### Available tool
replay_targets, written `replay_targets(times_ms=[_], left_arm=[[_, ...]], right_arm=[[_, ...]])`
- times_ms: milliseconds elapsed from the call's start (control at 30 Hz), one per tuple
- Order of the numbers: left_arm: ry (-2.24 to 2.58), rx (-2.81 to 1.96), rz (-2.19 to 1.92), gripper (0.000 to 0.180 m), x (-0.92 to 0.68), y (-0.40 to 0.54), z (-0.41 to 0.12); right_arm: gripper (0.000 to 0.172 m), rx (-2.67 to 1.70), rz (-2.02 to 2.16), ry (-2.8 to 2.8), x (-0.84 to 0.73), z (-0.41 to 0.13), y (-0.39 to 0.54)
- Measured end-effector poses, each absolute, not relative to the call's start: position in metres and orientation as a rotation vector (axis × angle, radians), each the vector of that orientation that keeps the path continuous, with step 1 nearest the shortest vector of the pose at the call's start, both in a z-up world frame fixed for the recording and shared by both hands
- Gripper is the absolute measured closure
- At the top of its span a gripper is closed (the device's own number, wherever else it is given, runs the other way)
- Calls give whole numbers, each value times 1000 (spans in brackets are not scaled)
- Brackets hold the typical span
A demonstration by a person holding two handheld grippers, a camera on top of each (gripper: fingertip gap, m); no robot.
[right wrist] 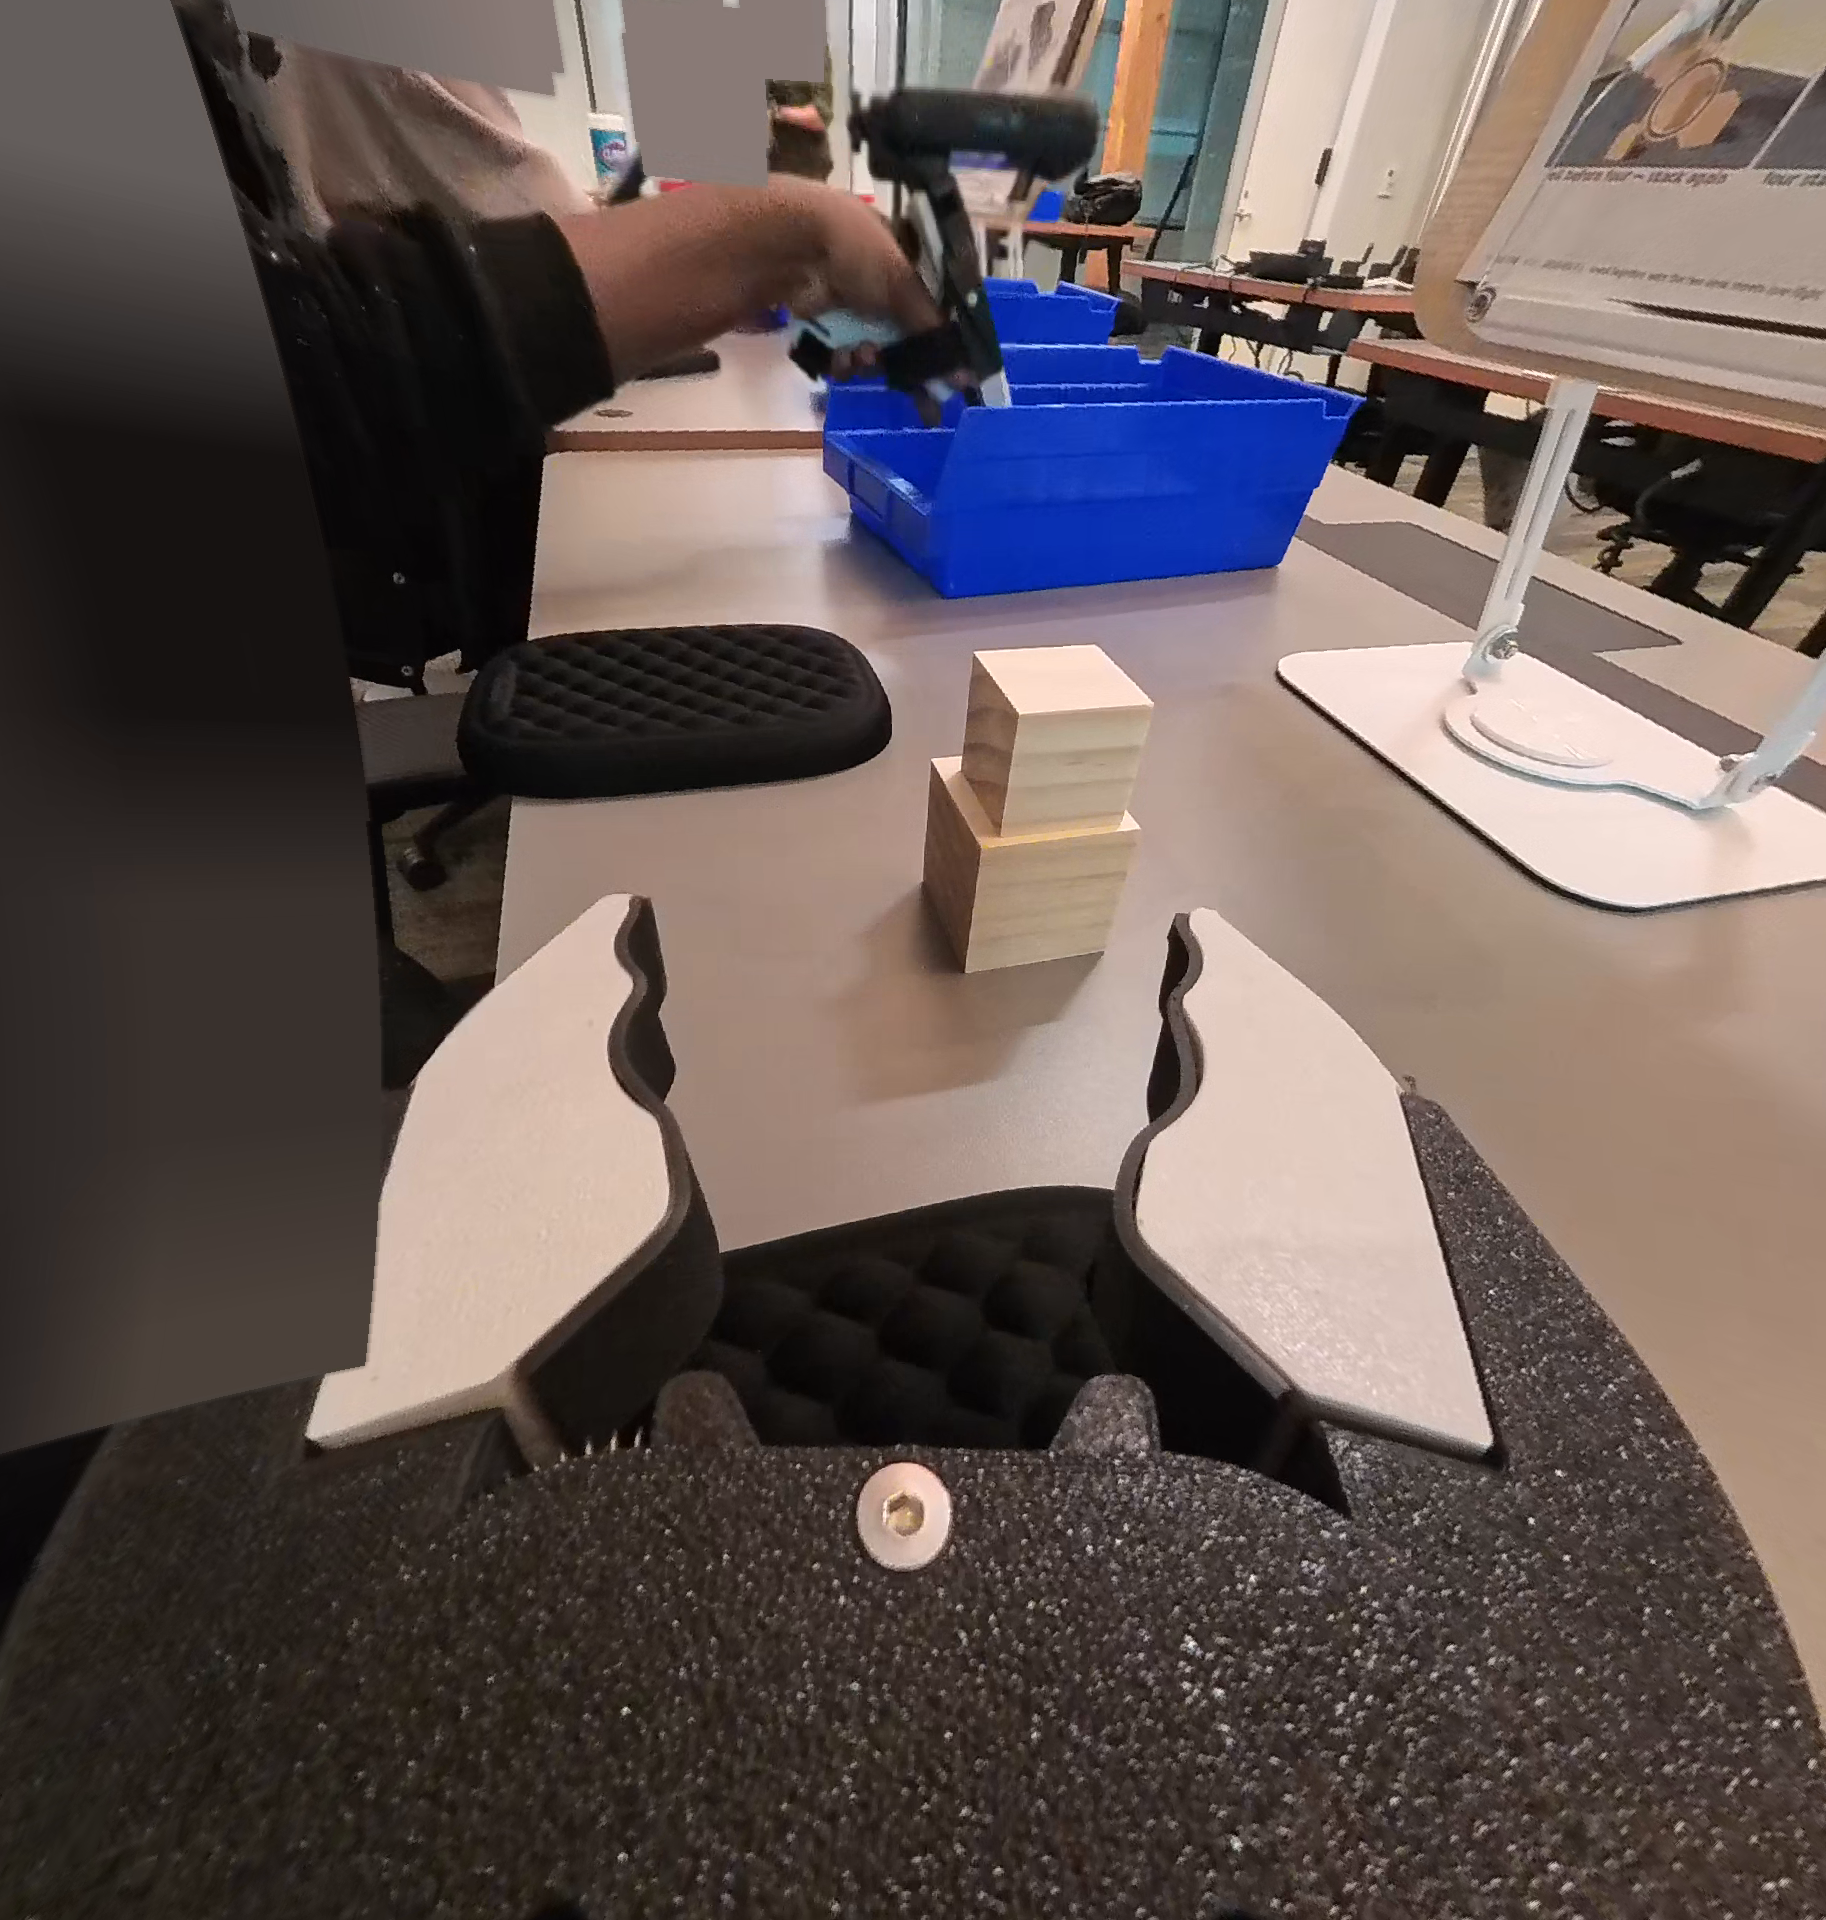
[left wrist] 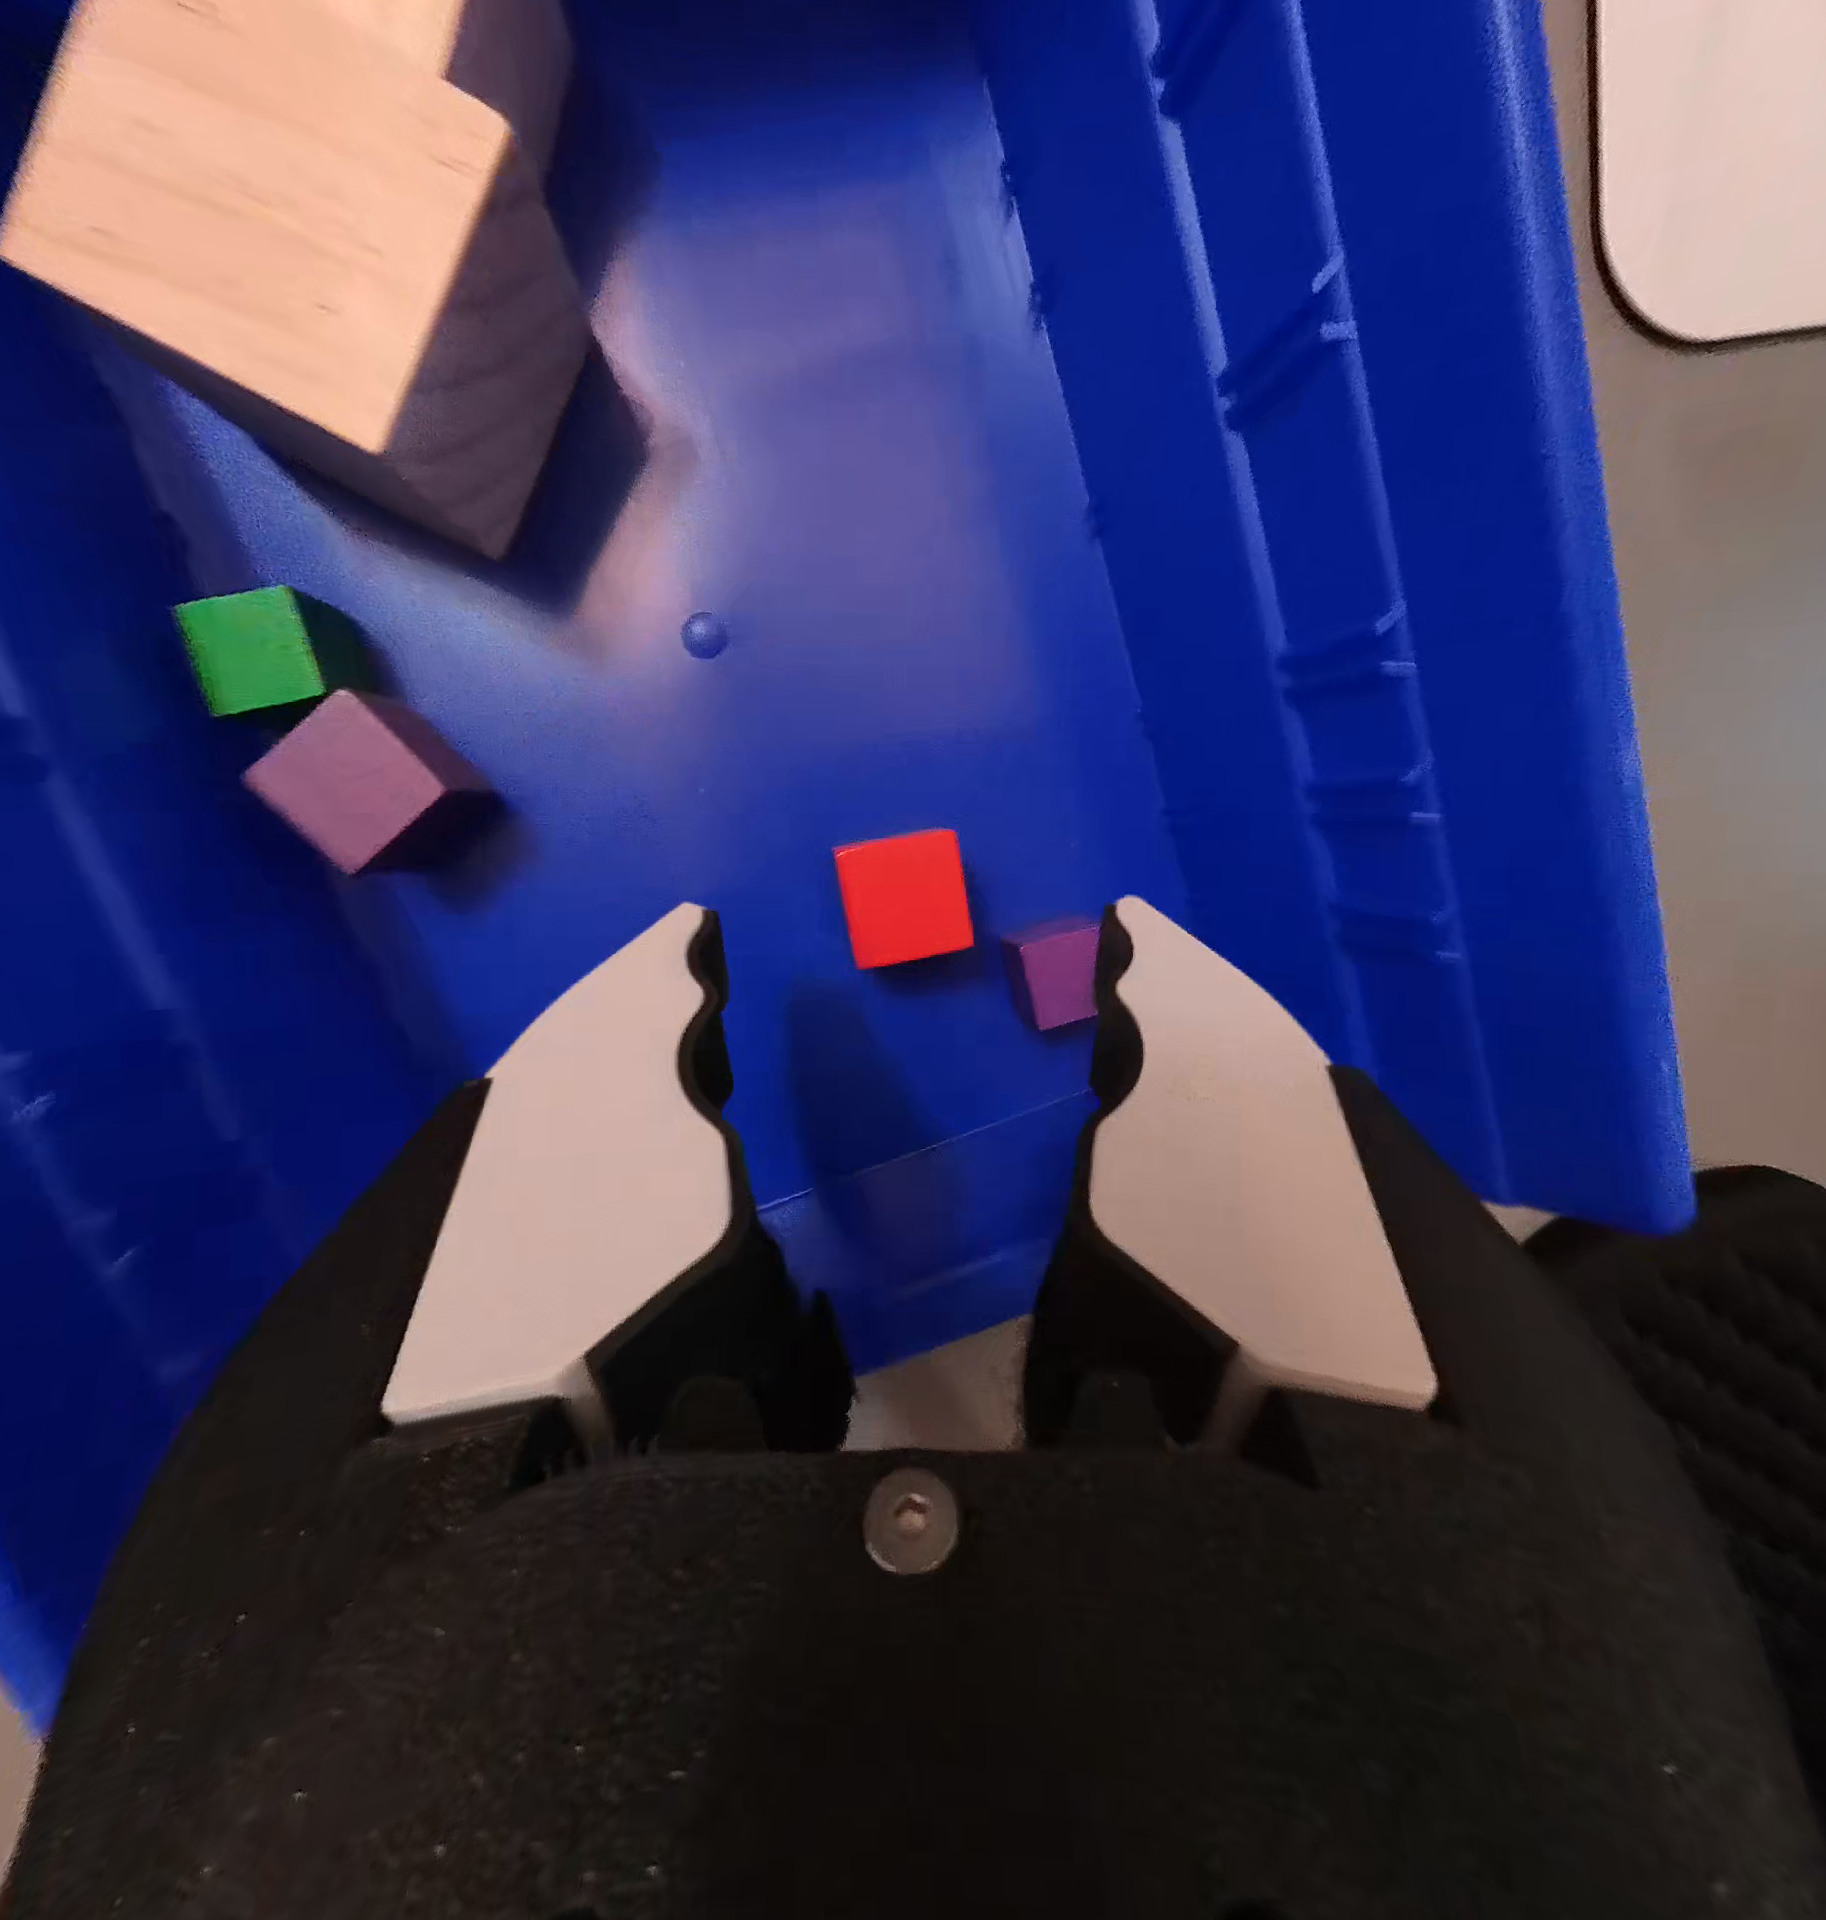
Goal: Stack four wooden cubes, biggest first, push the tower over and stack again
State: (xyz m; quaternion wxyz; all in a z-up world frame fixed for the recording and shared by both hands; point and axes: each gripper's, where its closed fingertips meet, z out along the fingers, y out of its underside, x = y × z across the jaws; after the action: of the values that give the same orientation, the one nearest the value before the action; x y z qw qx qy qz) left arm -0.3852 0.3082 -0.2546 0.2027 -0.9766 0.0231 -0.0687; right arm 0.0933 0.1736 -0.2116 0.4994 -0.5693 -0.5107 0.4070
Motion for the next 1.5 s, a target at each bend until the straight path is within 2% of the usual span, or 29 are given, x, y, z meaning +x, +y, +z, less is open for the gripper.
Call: replay_targets(times_ms=[333,400,500,600,767,933,1067,1267,1500], left_arm=[[98,-2834,-171,123,-388,310,-286],[108,-2838,-202,129,-385,310,-289],[121,-2840,-224,152,-383,309,-290],[145,-2815,-211,153,-381,308,-276],[319,-2741,-150,153,-359,307,-221],[647,-2589,-165,153,-290,300,-156],[984,-2473,-314,153,-205,275,-123],[1481,-2321,-443,153,-94,225,-118],[1830,-2212,-358,153,-22,204,-146]], right_arm=[[81,-1375,993,-1218,94,-210,175],[81,-1376,991,-1218,94,-210,175],[81,-1381,992,-1219,94,-211,175],[81,-1383,990,-1224,94,-211,175],[81,-1385,987,-1230,93,-212,175],[81,-1385,991,-1223,93,-211,176],[82,-1382,1001,-1214,94,-210,176],[83,-1369,1001,-1215,95,-209,174],[83,-1371,1000,-1222,94,-210,174]])
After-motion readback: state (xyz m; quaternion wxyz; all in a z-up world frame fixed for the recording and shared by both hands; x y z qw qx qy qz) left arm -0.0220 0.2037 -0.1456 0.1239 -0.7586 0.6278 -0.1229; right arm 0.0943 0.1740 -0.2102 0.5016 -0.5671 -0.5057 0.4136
